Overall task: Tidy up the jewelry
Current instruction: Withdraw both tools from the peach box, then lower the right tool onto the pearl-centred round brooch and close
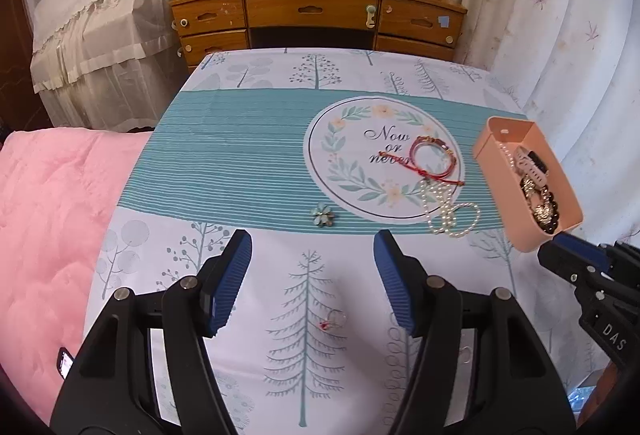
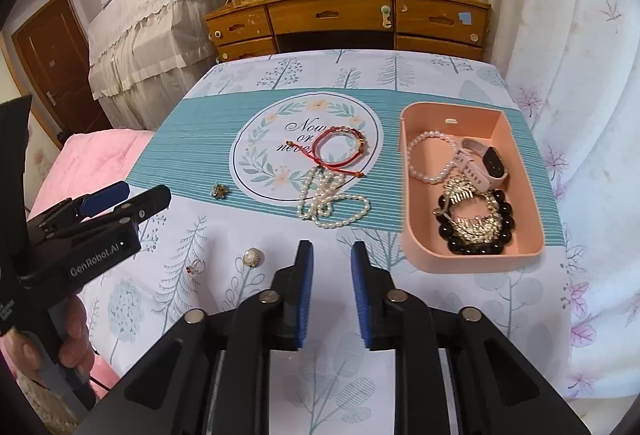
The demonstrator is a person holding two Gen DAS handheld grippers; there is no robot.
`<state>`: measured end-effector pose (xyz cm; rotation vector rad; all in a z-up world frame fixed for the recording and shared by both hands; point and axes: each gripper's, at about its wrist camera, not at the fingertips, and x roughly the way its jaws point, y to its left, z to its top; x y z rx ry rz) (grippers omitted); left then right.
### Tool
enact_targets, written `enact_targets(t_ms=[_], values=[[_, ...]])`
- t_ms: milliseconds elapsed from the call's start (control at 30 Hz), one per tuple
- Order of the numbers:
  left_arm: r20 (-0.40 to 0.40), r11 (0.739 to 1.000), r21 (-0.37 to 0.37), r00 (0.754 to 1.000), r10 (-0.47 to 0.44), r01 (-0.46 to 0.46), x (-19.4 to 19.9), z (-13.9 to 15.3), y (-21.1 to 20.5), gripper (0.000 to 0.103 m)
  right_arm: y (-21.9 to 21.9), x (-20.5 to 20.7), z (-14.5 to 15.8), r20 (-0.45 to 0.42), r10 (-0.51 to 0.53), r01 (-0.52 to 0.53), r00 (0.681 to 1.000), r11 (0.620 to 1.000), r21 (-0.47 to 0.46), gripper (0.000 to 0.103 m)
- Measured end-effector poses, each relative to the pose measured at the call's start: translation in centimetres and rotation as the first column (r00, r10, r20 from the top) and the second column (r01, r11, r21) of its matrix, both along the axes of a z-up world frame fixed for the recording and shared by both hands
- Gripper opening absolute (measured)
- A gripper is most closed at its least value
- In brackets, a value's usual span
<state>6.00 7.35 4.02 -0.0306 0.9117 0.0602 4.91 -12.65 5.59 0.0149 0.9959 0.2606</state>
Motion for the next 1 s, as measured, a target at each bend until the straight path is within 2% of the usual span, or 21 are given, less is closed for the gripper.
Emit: enact_targets(t_ms=[500, 800, 1000], values=[[-0.079, 1.0, 0.0, 0.997, 0.011, -0.011, 2.5, -3.7, 2.3, 0.061, 3.6, 3.0, -3.0, -0.067, 0.028, -0.03, 0.997, 0.999, -0.028, 0.022], [-0.117, 0.999, 0.032, 0.993, 0.002, 0.002, 2.9, -5.6, 2.0, 0.061, 4.0, 4.0, -5.5, -0.119, 0.03, -0.032, 0.992, 0.999, -0.014, 0.022], [-0.138, 0.999, 0.035, 0.99, 0.0, 0.004, 3.3, -6.3, 2.0, 0.061, 3.7, 4.5, -6.0, -0.13, 0.033, -0.035, 0.991, 0.999, -0.013, 0.022]])
